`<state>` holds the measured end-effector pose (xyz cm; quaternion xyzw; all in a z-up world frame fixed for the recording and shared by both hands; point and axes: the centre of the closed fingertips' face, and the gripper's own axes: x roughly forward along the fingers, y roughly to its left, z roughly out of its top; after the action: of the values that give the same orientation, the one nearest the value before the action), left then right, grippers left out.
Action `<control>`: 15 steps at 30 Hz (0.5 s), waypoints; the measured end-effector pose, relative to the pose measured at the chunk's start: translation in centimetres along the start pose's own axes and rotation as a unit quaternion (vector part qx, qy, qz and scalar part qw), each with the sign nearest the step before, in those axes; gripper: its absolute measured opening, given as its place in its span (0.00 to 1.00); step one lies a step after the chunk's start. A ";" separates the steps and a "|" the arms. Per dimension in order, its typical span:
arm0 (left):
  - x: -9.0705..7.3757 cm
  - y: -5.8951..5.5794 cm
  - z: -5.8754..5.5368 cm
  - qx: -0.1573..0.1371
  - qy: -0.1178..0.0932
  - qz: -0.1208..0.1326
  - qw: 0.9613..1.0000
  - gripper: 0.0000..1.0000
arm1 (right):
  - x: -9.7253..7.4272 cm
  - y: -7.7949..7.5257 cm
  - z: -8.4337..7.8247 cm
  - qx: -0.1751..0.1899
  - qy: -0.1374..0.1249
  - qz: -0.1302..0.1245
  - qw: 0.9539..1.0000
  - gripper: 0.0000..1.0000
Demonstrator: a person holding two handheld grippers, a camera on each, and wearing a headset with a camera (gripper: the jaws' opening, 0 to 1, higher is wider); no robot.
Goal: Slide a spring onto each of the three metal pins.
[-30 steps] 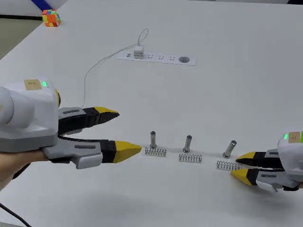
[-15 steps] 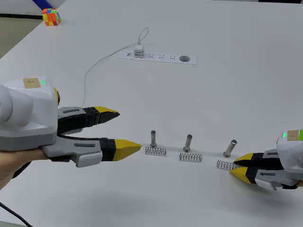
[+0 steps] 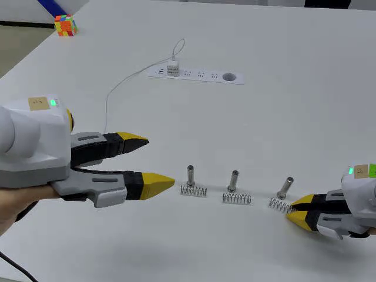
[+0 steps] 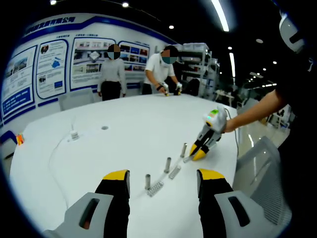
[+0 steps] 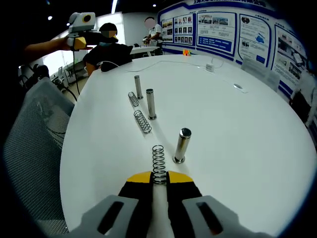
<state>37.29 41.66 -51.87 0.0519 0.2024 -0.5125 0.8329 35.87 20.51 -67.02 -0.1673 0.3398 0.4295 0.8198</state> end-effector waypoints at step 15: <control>0.6 -1.3 0.3 0.021 -0.006 -0.021 1.000 0.54 | -2.3 0.7 2.1 -0.026 -0.012 -0.001 1.000 0.10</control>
<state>36.52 40.45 -51.64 0.0617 0.1875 -0.5344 0.8218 35.24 20.76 -63.86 -0.1833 0.3184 0.4395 0.8197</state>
